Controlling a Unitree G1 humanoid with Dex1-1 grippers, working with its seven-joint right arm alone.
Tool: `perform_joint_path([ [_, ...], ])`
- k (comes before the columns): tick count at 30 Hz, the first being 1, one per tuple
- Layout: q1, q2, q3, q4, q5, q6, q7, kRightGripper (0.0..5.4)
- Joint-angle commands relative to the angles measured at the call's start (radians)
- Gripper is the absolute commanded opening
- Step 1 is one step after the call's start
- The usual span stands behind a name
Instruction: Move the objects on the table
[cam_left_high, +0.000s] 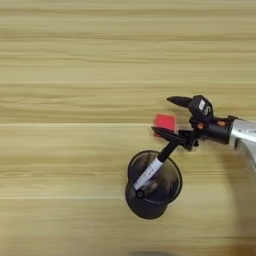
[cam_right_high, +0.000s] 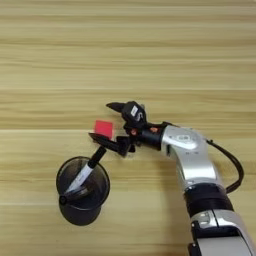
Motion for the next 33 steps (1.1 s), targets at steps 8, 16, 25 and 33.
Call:
perform_joint_path([
  [8,-0.051,-0.027,0.004,-0.022,-0.054,-0.016,-0.064,5.40],
  [16,-0.057,-0.016,0.004,-0.006,-0.070,-0.018,-0.088,5.40],
  [25,-0.057,-0.010,0.005,-0.010,-0.068,-0.021,-0.092,4.43],
  [33,-0.052,-0.004,0.009,-0.017,-0.069,-0.025,-0.086,3.57],
])
